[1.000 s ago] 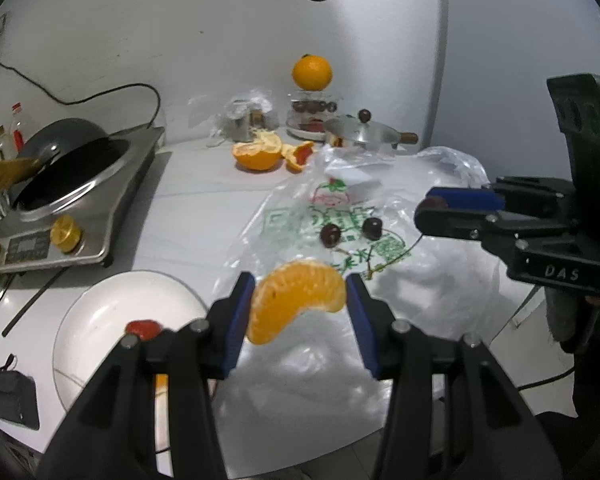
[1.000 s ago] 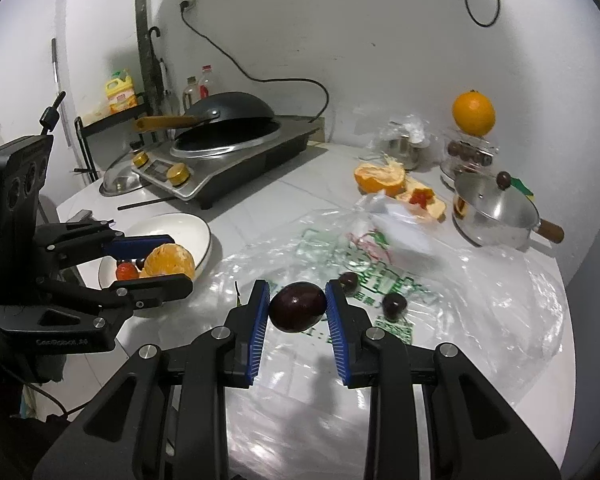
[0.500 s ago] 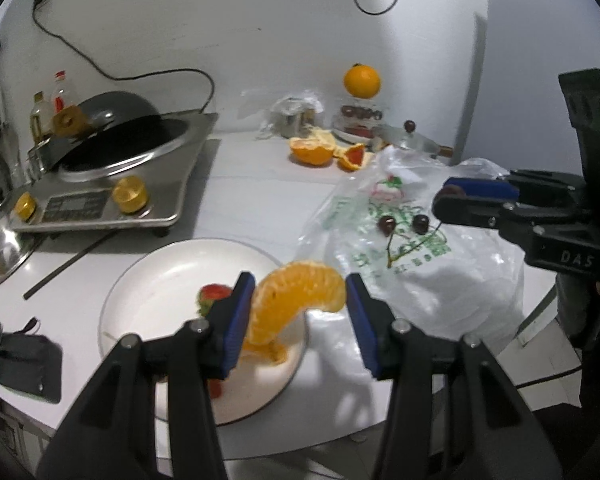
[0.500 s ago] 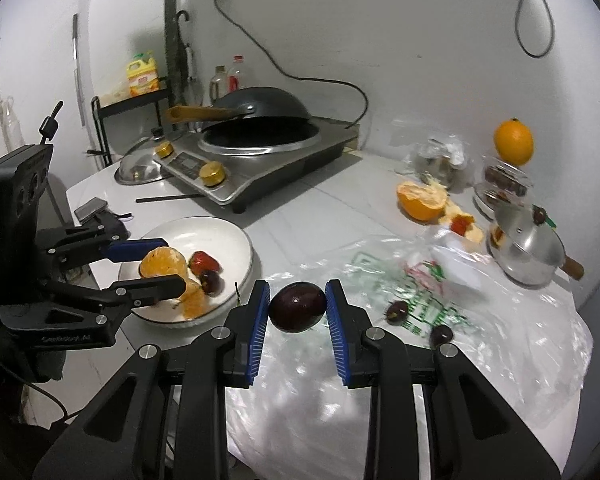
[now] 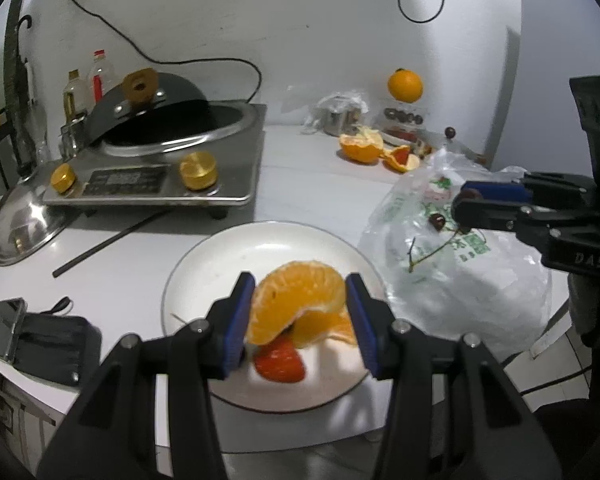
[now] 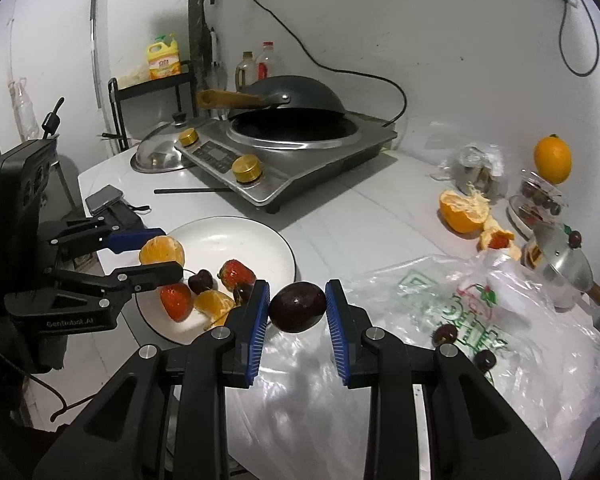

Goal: Organize fruits
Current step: 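Open the left tool to drop the mandarin segment onto the plate while the right tool holds its cherry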

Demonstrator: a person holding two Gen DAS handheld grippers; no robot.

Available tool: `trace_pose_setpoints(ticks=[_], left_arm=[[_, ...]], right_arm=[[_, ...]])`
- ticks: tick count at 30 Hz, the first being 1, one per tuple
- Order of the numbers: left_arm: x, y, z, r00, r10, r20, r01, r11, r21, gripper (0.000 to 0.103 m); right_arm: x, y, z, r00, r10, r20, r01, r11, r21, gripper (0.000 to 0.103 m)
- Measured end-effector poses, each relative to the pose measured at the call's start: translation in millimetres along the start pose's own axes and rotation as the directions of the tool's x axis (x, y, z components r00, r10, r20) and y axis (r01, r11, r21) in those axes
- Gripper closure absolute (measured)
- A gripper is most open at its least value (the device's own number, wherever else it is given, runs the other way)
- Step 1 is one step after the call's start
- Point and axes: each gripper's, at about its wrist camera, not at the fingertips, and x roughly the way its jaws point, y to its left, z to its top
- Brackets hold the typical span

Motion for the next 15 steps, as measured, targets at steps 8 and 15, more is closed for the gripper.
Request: trace_pose_setpoints(ticks=[8, 15], left_arm=[[12, 27, 0, 0.999, 0.029, -0.014, -0.029, 0.999, -0.022, 0.055], [31, 46, 4, 0.998, 0.054, -0.037, -0.054, 0.998, -0.017, 0.055]], right_arm=[[24, 7, 10, 0.999, 0.026, -0.02, -0.026, 1.0, -0.01, 0.072], [49, 8, 19, 0.998, 0.049, -0.032, -0.049, 0.999, -0.002, 0.072]])
